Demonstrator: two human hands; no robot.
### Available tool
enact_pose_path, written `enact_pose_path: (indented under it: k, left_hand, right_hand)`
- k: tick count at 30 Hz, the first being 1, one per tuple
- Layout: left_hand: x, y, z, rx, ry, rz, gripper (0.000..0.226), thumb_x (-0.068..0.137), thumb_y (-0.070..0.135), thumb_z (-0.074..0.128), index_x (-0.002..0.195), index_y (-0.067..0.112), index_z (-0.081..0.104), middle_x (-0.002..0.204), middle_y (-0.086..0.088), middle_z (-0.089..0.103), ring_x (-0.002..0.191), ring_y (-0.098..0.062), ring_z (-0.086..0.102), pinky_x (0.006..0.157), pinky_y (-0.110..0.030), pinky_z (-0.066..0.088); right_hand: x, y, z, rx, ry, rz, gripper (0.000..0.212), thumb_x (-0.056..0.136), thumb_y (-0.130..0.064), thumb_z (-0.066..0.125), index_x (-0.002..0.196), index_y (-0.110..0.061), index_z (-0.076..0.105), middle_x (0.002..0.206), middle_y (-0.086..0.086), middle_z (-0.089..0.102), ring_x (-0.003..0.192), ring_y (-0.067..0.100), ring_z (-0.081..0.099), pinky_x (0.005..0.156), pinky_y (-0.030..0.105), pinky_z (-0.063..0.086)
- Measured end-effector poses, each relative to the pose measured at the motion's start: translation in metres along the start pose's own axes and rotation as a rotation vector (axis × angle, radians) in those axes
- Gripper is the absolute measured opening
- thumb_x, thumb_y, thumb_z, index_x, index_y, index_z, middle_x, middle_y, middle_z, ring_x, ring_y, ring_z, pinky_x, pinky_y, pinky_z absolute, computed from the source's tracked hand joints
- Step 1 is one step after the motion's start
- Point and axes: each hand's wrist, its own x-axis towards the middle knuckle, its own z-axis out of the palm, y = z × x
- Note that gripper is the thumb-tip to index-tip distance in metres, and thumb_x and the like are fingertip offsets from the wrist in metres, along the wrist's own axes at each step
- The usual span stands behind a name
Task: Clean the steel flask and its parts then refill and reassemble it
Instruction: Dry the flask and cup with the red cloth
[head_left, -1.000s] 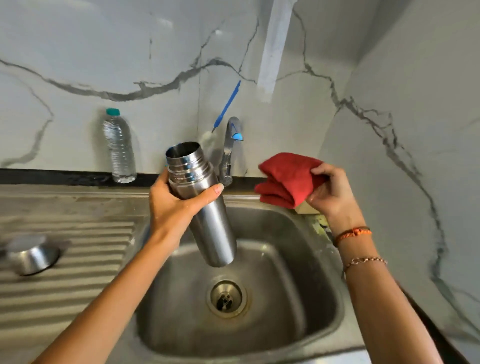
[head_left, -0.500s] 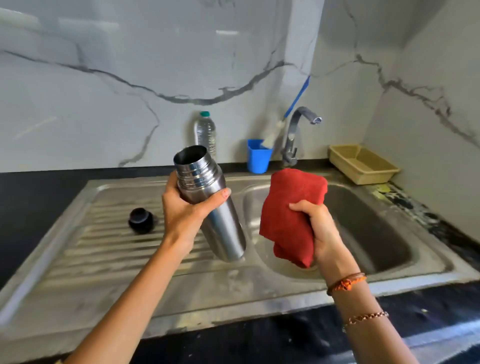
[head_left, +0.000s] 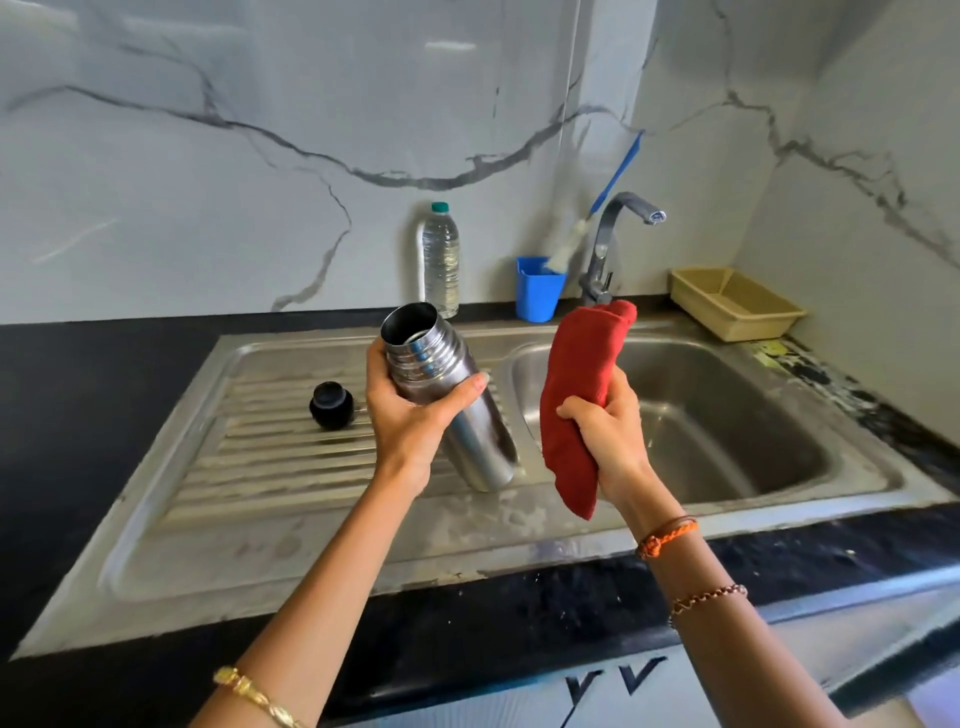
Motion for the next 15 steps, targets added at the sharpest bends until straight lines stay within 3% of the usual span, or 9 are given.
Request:
enact_pose_path:
  k: [4, 8, 10, 11, 13, 15]
  left_hand:
    - [-0.004, -0.003, -0.004, 0.062, -0.025, -0.008, 0.078, 0.049, -0.001, 0.085, 0.118, 0.009, 0.048, 0.095, 0.002, 0.062, 0.079, -0.001, 0.063, 0.069, -0.014, 0.05]
    - [-0.014, -0.005, -0.004, 0.113, -0.04, -0.013, 0.07, 0.055, -0.002, 0.084, 0.114, 0.015, 0.049, 0.094, 0.004, 0.062, 0.078, 0.001, 0.062, 0.068, -0.012, 0.049]
    - [-0.01, 0.003, -0.003, 0.115, -0.034, -0.01, 0.057, 0.059, 0.006, 0.08, 0.106, 0.02, 0.052, 0.092, 0.006, 0.061, 0.074, 0.007, 0.06, 0.068, -0.009, 0.046]
    - [-0.006, 0.009, -0.002, 0.107, -0.021, -0.005, 0.047, 0.063, 0.011, 0.078, 0.101, 0.022, 0.053, 0.089, 0.008, 0.061, 0.072, 0.009, 0.059, 0.068, -0.008, 0.045]
    - [0.003, 0.018, 0.0, 0.116, 0.008, 0.029, 0.031, 0.072, 0.013, 0.074, 0.093, 0.025, 0.054, 0.085, 0.01, 0.061, 0.071, 0.009, 0.058, 0.07, -0.008, 0.043]
    - [0.003, 0.018, 0.001, 0.141, 0.05, 0.04, 0.026, 0.075, 0.014, 0.074, 0.089, 0.025, 0.055, 0.083, 0.011, 0.062, 0.071, 0.007, 0.058, 0.072, -0.009, 0.043]
  right_hand:
    - [-0.005, 0.002, 0.01, -0.127, -0.098, -0.062, 0.03, 0.071, 0.015, 0.047, 0.089, -0.007, 0.055, 0.1, 0.015, 0.058, 0.089, 0.025, 0.054, 0.08, 0.036, 0.045]
    - [-0.013, 0.008, 0.01, -0.011, -0.165, -0.065, 0.026, 0.072, 0.017, 0.046, 0.094, 0.008, 0.056, 0.08, 0.018, 0.057, 0.074, 0.023, 0.052, 0.067, 0.033, 0.045]
    - [-0.015, 0.01, 0.018, 0.027, -0.174, -0.077, 0.025, 0.073, 0.013, 0.048, 0.094, 0.005, 0.059, 0.079, 0.021, 0.056, 0.075, 0.023, 0.052, 0.069, 0.035, 0.043]
    - [-0.015, 0.012, 0.024, 0.025, -0.203, -0.072, 0.029, 0.074, 0.005, 0.05, 0.099, -0.002, 0.062, 0.084, 0.016, 0.059, 0.081, 0.022, 0.055, 0.074, 0.036, 0.044]
    - [-0.014, 0.023, 0.04, -0.001, -0.286, -0.032, 0.049, 0.074, -0.019, 0.053, 0.123, -0.019, 0.058, 0.119, 0.004, 0.061, 0.112, 0.022, 0.054, 0.097, 0.038, 0.042]
    - [-0.021, 0.039, 0.05, -0.055, -0.344, -0.009, 0.065, 0.079, -0.047, 0.051, 0.141, -0.029, 0.039, 0.145, -0.003, 0.042, 0.136, 0.017, 0.034, 0.114, 0.044, 0.024]
